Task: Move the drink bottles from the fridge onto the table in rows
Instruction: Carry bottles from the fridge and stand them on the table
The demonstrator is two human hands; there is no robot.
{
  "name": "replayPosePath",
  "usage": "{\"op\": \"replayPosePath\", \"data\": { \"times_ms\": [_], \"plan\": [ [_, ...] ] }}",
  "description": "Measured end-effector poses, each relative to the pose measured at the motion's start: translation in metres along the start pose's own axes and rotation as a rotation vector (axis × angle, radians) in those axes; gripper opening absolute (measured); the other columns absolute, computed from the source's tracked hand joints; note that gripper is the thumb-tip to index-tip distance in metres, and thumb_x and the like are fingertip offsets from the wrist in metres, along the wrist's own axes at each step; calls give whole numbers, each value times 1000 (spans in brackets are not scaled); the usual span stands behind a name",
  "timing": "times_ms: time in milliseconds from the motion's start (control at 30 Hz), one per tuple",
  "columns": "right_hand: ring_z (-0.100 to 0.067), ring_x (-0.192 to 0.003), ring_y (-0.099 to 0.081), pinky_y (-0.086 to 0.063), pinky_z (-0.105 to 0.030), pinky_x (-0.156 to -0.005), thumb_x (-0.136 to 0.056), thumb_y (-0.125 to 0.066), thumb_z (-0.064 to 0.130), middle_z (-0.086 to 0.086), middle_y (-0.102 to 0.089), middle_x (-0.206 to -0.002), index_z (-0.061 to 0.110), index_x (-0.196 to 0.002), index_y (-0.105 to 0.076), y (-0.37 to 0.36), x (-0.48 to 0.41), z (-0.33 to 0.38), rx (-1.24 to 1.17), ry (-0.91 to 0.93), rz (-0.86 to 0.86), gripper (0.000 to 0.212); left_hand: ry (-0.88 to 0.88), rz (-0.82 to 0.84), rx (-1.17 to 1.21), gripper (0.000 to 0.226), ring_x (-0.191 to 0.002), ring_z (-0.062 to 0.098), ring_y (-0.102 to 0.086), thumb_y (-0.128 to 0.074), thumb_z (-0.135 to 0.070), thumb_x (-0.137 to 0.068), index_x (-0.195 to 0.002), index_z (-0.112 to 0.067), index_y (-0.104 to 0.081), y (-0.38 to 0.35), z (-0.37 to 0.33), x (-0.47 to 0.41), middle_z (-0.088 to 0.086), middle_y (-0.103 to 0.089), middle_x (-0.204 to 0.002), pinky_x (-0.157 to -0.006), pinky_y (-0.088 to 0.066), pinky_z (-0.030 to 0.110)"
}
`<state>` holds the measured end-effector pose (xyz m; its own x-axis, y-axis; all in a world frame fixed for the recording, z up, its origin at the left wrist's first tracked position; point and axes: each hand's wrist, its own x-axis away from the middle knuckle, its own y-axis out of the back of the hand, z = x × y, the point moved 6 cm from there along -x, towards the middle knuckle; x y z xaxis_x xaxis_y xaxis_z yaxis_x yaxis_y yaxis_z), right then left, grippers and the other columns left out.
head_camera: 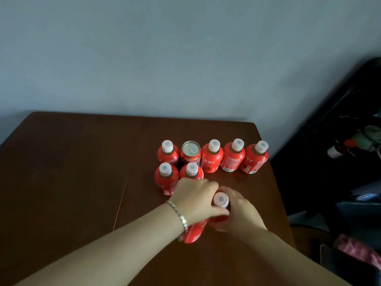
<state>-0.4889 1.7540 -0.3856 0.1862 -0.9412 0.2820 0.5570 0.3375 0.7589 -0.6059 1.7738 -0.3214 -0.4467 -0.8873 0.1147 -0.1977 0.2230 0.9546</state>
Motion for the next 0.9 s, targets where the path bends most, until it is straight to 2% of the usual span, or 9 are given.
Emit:
{"op": "replayPosePath", "data": {
  "times_ms": [100,233,333,400,533,733,833,900],
  "plan": [
    [-20,-104,-59,-47,-31,-83,-55,-81,35,6,-59,-113,30,-119,-50,21,-13,-38,-64,-149,-175,71,2,-78,1,45,-63,13,-37,-61,-60,-72,-77,-22,-37,5,-10,-28,-6,-47,-81,-49,-20,25],
    [-24,-106,-58,-47,-35,-84,-59,-82,38,-1,-56,-118,26,-122,-47,40,-38,-61,-97,-241,-296,73,62,-35,14,41,-71,21,-48,-70,-45,-73,-91,-13,-51,1,-11,-68,4,-51,-99,-55,-31,28],
    [-26,-104,-58,-47,-37,-85,-57,-83,36,-2,-55,-118,24,-122,-47,32,-57,-61,-143,-237,-264,75,95,80,-31,38,-88,30,-55,-70,-33,-76,-98,-9,-51,-14,-6,-89,9,-48,-109,-61,-35,33],
    [-25,-103,-59,-49,-36,-84,-56,-84,34,-2,-56,-116,24,-121,-46,25,-63,-60,-200,-250,-260,75,118,145,-29,34,-90,33,-56,-68,-28,-77,-100,-10,-50,-24,0,-93,11,-46,-111,-62,-36,35],
    [-22,-107,-58,-49,-34,-86,-57,-86,33,0,-54,-120,25,-126,-43,23,-69,-63,-240,-244,-235,82,120,149,-98,37,-93,30,-56,-63,-32,-82,-108,-12,-46,-34,9,-92,9,-45,-113,-62,-36,35],
    [-21,-116,-52,-46,-35,-94,-56,-86,22,0,-48,-130,22,-131,-40,26,-72,-63,-199,-211,-64,89,111,232,-40,38,-90,30,-56,-68,-33,-78,-103,-11,-50,-36,18,-91,5,-47,-109,-66,-39,35],
    [-21,-118,-51,-46,-34,-96,-64,-83,19,-3,-44,-134,20,-137,-34,21,-70,-56,-179,-201,-18,89,103,238,-61,39,-87,26,-56,-69,-37,-76,-101,-13,-49,-32,26,-90,2,-47,-108,-64,-41,33],
    [-24,-123,-49,-45,-36,-99,-67,-82,18,-6,-39,-139,17,-143,-25,20,-69,-52,-166,-232,15,96,77,220,-112,44,-84,22,-55,-66,-42,-77,-108,-17,-48,-30,27,-85,0,-46,-110,-61,-40,31]
  ]
}}
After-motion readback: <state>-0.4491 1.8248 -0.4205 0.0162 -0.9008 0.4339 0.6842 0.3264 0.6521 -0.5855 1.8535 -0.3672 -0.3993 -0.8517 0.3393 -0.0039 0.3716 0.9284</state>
